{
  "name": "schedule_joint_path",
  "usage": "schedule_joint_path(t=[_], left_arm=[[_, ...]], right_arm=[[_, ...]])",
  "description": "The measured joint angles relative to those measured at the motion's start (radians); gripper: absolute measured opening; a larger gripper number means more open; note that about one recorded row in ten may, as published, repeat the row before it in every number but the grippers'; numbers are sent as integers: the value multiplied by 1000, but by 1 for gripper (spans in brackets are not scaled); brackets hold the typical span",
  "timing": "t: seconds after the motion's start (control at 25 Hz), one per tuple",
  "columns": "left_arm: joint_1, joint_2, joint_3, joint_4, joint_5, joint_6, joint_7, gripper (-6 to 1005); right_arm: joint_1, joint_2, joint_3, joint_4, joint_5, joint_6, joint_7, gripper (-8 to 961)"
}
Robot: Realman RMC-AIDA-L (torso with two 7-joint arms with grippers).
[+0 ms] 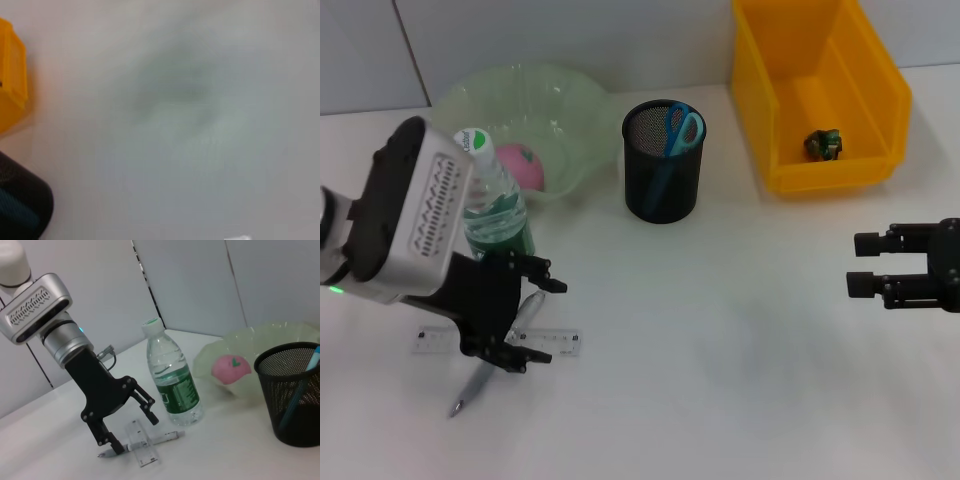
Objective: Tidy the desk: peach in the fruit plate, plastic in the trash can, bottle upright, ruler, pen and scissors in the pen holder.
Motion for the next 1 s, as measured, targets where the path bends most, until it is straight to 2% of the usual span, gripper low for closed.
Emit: schedule_joint_path(t=[0.08,0.76,1.0], left_arm=[[-24,-1,11,-10,38,-8,-18,791],[-36,-1,78,-9,48,-18,-53,790],[-46,-2,83,-22,52,-23,-47,790]], right_arm=[[5,2,0,5,-11,7,1,693],[27,3,1,8,-48,40,10,694],[36,13,1,10,-71,56,13,693]])
